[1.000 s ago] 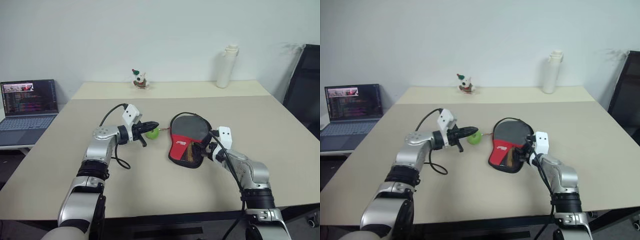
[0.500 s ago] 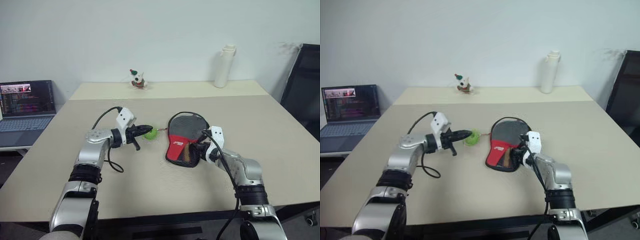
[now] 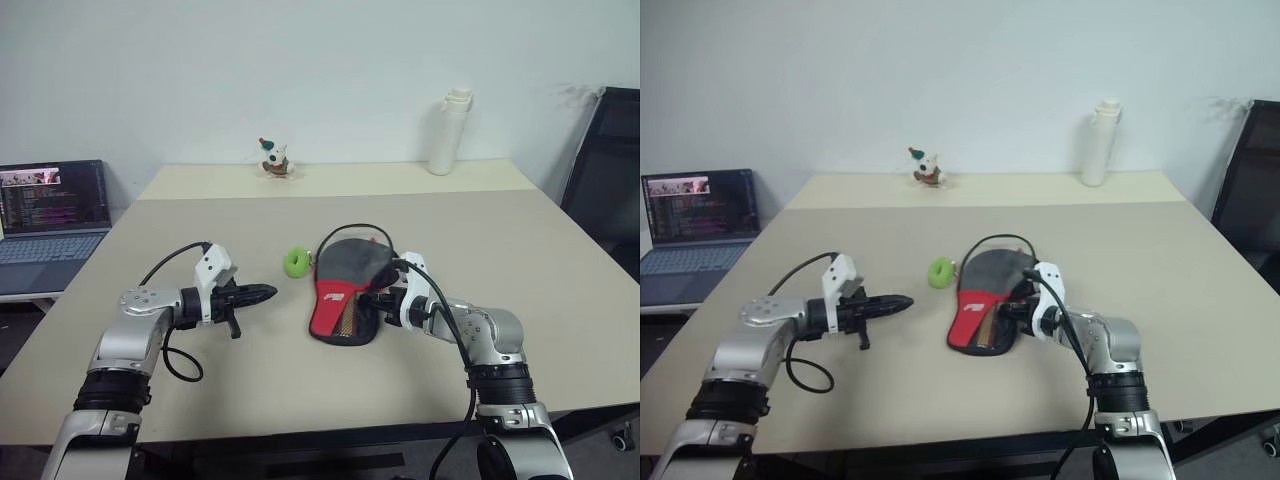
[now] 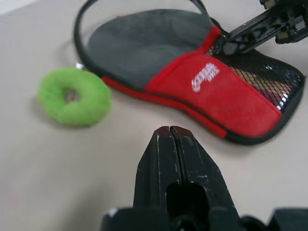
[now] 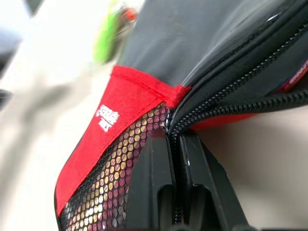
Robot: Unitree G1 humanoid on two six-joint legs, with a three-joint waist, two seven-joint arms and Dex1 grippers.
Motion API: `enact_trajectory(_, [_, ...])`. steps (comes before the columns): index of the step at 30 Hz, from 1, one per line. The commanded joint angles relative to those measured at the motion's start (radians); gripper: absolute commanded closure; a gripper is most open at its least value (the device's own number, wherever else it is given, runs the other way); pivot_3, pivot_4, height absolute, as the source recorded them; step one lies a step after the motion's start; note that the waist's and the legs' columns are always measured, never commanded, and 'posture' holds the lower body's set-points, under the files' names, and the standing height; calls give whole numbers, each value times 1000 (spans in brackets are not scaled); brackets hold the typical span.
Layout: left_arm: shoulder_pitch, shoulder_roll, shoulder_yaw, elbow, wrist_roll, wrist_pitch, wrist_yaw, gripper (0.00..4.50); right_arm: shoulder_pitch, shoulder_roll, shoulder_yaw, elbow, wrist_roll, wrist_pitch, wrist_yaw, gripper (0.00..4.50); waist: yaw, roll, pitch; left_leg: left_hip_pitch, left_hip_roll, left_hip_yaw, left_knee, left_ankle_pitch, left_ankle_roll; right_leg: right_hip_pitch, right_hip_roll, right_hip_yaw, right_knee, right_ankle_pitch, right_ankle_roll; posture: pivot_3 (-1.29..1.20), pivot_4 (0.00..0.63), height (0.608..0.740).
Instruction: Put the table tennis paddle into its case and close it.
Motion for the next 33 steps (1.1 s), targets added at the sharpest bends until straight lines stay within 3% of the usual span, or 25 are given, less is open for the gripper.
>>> enact_trajectory(1, [36,19,23,-109,-46,39,-1,4500,26,16,36,-133,78,80,36,4489,2,0,0,0,0,0,0,0,0,0,0,0,0,0,0,0,150,740])
enact_trajectory(8, [108,29,9,-213,-80,97,-14,4500,144,13,40,-291,126,194,9,4489,9,0,0,-1,0,0,0,0,0,0,-1,0,-1,0,1,0,150,740])
enact_trajectory(19, [78,13,-18,-193,-74,90,-13,4500,279,-32,-98,-452,147,311,-49,4489,12,0,0,0,-2,-1,0,0,0,1,-1,-1,-1,-3,5,0,150,740])
enact_trajectory(33, [59,8,-36,-172,-70,80,-27,4500,311,218,-184,-558,146,456,-153,4489,11,0,0,0,-2,-1,0,0,0,1,0,-1,-1,-3,5,0,150,740])
